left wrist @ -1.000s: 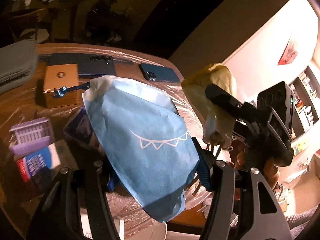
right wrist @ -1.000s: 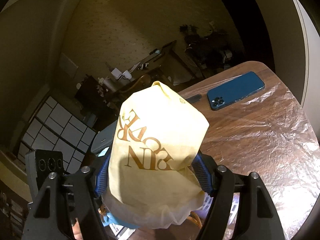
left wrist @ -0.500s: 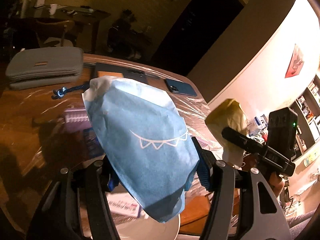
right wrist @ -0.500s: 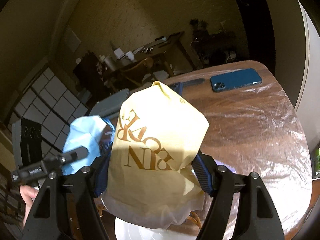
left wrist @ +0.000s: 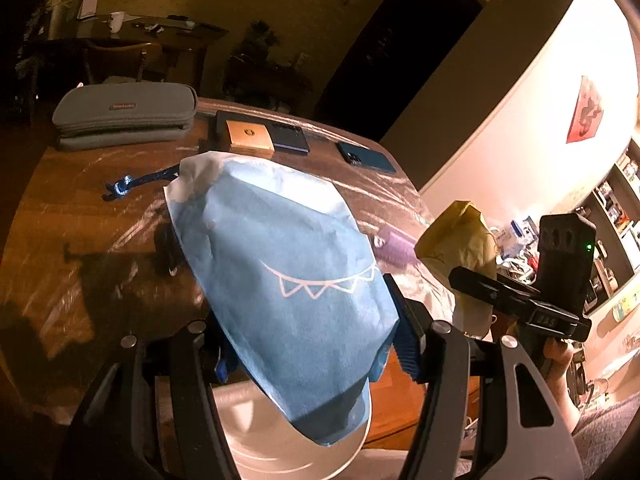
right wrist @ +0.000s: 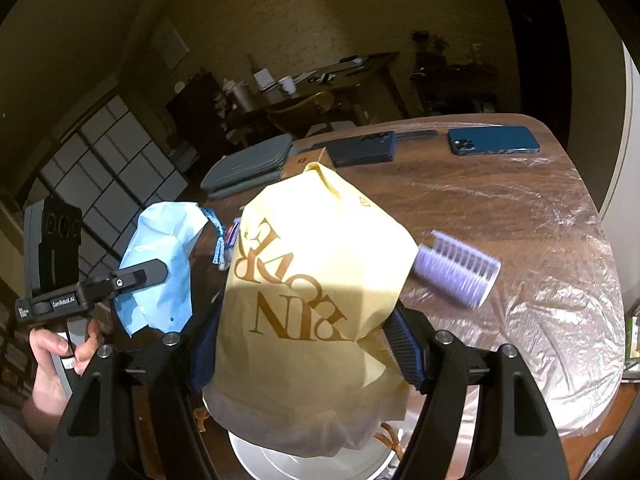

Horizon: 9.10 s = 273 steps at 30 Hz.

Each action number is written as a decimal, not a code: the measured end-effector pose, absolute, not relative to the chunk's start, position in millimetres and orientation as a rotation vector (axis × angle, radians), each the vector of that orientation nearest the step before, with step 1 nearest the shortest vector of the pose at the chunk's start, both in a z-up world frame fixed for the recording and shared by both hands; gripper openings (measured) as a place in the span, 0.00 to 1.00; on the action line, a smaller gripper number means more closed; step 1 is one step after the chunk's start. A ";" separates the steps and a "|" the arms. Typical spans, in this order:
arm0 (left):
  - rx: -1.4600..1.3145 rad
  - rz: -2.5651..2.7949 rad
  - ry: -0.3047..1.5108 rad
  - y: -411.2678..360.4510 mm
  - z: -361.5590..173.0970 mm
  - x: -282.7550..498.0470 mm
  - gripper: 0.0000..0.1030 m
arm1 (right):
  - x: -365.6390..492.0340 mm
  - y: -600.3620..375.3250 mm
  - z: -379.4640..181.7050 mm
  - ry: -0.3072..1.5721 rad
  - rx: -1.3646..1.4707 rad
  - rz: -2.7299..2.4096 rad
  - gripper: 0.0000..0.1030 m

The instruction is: Collect trash

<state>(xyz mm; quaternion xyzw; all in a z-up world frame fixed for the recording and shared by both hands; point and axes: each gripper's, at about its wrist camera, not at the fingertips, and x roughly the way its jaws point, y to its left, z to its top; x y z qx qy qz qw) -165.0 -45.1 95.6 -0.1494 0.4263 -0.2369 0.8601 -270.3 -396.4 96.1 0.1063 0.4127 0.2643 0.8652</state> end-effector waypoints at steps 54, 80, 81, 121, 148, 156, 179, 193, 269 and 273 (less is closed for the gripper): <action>0.019 -0.508 1.136 -94.2 -25.3 -238.3 0.59 | -358.5 -352.0 -10.2 1.151 -0.076 0.617 0.68; 0.091 -0.467 1.205 -96.1 -65.0 -232.4 0.59 | -347.2 -337.6 -57.1 1.214 -0.116 0.561 0.68; 0.093 -0.467 1.207 -96.2 -66.1 -232.2 0.59 | -345.4 -337.5 -58.9 1.216 -0.119 0.556 0.68; 0.142 -0.441 1.246 -126.3 -100.6 -209.7 0.59 | -316.0 -321.7 -85.2 1.271 -0.134 0.472 0.68; 0.129 -0.413 1.175 -117.7 -79.9 -204.9 0.73 | -323.7 -326.4 -54.9 1.209 -0.139 0.455 0.79; 0.079 -0.438 1.015 -96.8 -10.0 -229.0 0.82 | -352.6 -349.2 19.3 1.006 -0.134 0.519 0.88; 0.126 -0.453 0.917 -99.6 9.0 -156.9 0.98 | -236.6 -401.8 31.5 0.874 0.067 0.111 0.96; 0.056 -0.318 0.960 -97.4 9.6 -154.6 0.98 | -213.7 -396.9 19.4 0.879 0.035 0.047 0.96; 0.016 -0.382 0.936 -80.5 27.4 -201.5 0.53 | -316.4 -359.9 47.7 0.962 0.026 0.483 0.75; 0.030 -0.401 0.944 -82.6 26.5 -209.4 0.53 | -322.9 -357.8 45.4 0.978 0.014 0.501 0.75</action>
